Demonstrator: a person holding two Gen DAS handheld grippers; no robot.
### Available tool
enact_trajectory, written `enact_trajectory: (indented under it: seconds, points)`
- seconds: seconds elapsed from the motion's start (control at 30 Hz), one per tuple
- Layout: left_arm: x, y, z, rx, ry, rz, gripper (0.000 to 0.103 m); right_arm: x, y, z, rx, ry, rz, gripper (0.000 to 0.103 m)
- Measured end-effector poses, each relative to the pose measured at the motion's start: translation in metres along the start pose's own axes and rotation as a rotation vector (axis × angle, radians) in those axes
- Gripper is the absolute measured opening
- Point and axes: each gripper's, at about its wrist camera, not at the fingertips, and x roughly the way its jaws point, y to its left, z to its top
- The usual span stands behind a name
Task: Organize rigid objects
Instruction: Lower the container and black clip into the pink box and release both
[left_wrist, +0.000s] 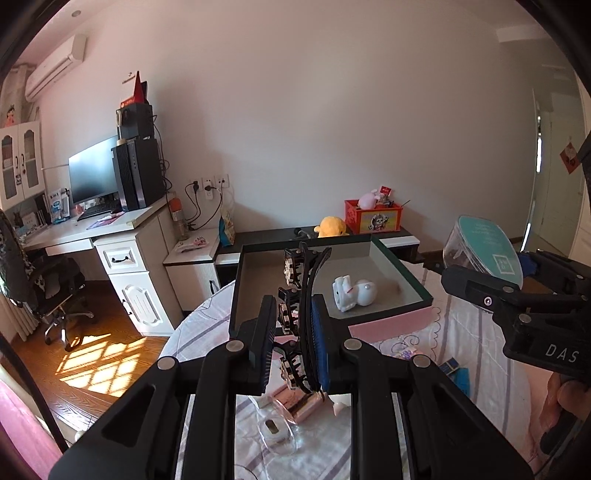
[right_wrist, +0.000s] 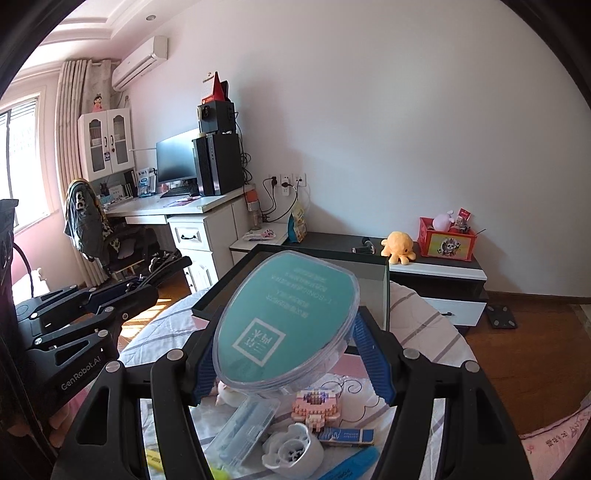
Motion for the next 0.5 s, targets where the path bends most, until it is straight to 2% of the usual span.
enact_trajectory:
  seconds: [0.17,0.27,0.5]
  points:
    - [0.068,0.012,0.014,0.008,0.095,-0.005,0.019,0.064,-0.013,0.015,-0.001,0.091,0.009,0.067]
    - [0.105,0.02,0.014,0.007,0.158,0.002,0.019,0.103,-0.015,0.014,0.004,0.157,0.05,0.067]
    - [0.162,0.035,0.002,0.01,0.254,0.026,0.019,0.169,-0.004,0.003,-0.024,0.275,0.081,0.068]
